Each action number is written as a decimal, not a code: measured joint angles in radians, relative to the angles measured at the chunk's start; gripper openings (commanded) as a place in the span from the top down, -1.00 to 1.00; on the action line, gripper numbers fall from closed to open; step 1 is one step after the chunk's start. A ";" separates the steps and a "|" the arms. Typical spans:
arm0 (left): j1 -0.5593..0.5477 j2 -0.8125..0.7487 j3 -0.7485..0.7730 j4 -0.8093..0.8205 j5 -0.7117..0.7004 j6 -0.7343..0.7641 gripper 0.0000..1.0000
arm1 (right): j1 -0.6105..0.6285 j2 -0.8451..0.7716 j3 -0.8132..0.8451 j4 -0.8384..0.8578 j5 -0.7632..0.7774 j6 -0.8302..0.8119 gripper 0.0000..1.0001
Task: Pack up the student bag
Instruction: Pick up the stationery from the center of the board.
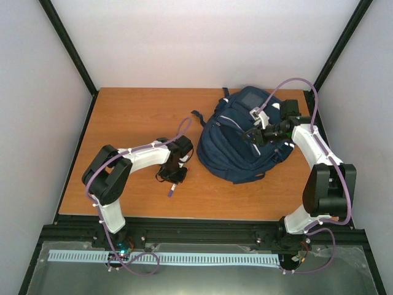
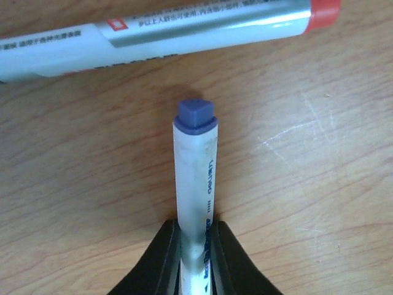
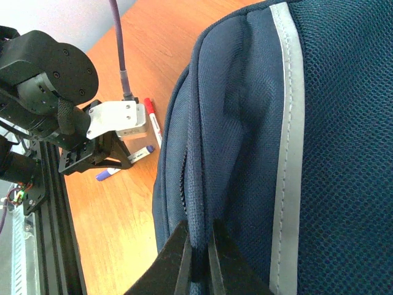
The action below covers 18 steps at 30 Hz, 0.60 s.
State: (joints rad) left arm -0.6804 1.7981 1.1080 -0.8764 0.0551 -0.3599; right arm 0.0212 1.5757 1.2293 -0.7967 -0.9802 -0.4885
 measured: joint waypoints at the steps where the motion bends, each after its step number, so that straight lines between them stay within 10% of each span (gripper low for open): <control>1: 0.000 0.000 0.000 0.000 0.002 -0.004 0.93 | 0.000 0.000 0.000 -0.001 0.000 0.000 0.94; 18: 0.000 -0.283 0.138 0.150 0.212 -0.076 0.98 | 0.001 -0.018 0.201 -0.165 0.174 0.055 0.94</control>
State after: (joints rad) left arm -0.6804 1.5154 1.2457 -0.7269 0.2676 -0.4362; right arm 0.0223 1.5581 1.4307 -0.9619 -0.8062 -0.4335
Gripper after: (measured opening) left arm 0.088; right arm 0.039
